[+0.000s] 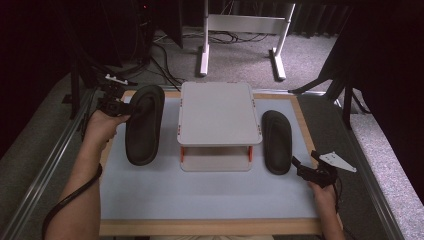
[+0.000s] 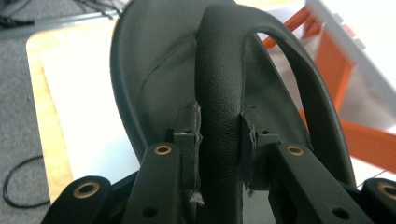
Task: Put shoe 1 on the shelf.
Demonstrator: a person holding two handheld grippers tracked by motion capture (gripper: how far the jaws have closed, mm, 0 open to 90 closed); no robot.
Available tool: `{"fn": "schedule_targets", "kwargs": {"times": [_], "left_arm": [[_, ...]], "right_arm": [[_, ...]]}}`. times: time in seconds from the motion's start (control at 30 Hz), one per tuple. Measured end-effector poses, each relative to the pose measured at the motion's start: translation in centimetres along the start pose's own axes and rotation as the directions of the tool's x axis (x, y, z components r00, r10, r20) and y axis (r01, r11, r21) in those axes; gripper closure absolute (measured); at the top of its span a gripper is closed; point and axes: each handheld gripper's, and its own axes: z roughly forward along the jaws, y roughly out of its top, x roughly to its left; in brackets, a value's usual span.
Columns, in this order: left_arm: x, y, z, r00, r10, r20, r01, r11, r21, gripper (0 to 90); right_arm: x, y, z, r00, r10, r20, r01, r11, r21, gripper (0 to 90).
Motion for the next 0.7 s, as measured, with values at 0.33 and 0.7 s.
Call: {"fn": "schedule_targets", "kwargs": {"times": [0.33,0.7], "left_arm": [[-2.1,3.0,-2.4,0.9996,0.023,-0.014,-0.024,0.9992,-0.031,71.4],[-6.0,6.4,-2.9,0.9990,0.040,0.018,-0.038,0.9974,-0.061,71.3]], "right_arm": [[0.1,0.0,0.0,1.0000,-0.008,0.001,0.008,1.000,0.002,13.5],[0.0,0.0,0.0,1.0000,-0.007,-0.002,0.007,1.000,0.004,13.6]]}}
